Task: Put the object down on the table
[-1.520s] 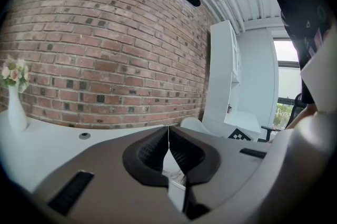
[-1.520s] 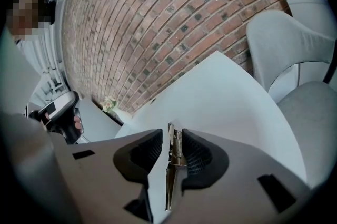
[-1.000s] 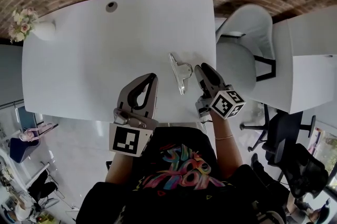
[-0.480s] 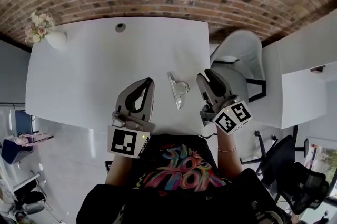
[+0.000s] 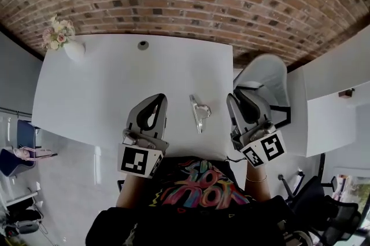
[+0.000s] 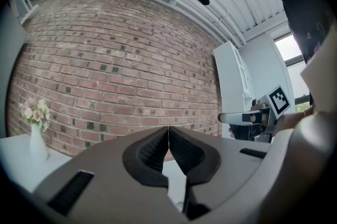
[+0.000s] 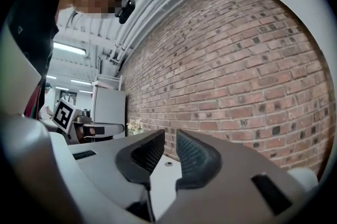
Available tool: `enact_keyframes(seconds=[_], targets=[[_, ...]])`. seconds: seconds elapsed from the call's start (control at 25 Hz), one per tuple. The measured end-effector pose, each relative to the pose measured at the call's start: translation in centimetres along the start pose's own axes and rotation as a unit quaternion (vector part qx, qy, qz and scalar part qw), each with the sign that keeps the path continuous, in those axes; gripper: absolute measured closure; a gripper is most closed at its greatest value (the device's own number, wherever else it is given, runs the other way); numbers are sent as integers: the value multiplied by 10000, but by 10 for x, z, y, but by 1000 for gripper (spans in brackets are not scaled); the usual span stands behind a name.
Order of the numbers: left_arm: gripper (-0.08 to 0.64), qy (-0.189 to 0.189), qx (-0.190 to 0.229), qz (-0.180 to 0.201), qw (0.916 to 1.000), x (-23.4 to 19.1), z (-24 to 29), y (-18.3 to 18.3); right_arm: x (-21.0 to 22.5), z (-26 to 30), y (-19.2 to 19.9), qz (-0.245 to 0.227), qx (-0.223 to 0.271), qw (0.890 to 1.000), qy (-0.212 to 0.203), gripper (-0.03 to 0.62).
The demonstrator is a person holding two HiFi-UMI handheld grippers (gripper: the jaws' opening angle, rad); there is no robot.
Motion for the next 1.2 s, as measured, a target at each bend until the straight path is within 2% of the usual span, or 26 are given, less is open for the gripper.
enact_keyframes(seconds=[0.2, 0.36, 0.6, 0.84, 1.2], targets=[[535, -2, 73, -6, 10000, -6, -4, -4, -11, -5, -7, -471, -57, 9988, 98, 539], [535, 35, 123, -20, 9999, -8, -10, -5, -18, -10, -3, -624, -132, 9976, 256, 569], [535, 36, 44, -44, 10000, -16, -14, -2, -27, -5, -6, -407, 21, 9986, 336, 575], [535, 6, 0, -27, 10000, -19, -19, 2, -23, -9, 10, -377, -219, 9983, 380, 575], [535, -97, 2, -40, 9999, -32, -30, 3, -31, 4, 12, -316, -161, 9990, 287, 575]])
Point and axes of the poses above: the fingertips, and each gripper's own axes: z forward along the fingers, x to its right, y out of its underside, the point moved 1 cm from there along -z, backward along the fingers, and after that the axes turned 3 degrees about z, right-handed, at the moved point
